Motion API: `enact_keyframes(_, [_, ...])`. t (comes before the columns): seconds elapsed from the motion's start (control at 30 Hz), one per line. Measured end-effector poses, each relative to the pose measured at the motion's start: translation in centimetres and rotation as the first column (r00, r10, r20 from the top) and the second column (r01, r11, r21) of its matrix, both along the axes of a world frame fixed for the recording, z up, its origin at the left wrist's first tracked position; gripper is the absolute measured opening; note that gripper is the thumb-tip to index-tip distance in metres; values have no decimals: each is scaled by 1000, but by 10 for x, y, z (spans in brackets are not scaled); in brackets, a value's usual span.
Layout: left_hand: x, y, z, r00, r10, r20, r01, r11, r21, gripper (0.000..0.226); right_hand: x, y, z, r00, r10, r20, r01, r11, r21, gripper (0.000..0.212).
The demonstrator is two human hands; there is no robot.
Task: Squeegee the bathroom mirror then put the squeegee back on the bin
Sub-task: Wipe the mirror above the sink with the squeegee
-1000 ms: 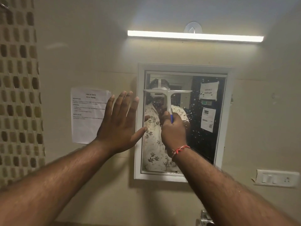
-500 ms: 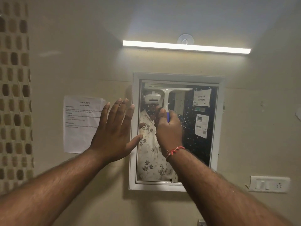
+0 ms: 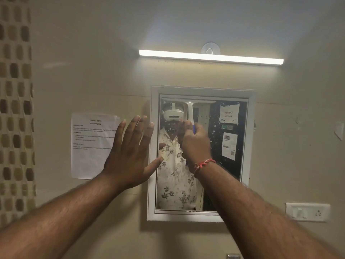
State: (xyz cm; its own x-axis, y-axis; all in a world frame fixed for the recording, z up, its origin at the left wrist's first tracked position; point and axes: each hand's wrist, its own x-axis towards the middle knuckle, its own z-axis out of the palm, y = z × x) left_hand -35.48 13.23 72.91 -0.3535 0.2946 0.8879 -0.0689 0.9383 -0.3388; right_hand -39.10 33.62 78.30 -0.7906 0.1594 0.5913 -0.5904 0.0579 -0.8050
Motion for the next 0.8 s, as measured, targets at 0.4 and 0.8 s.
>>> enact_keyframes(0.4, [-1,0,-6,999,8,32,-8,1000,1,107,6,-3,-33,999,-7,40,7,1000,0,23])
enact_keyframes(0.8, [-6,7,-16,997,-38,67,37,999,18,106,18,0,-71,994,4,113,-6,1000,24,23])
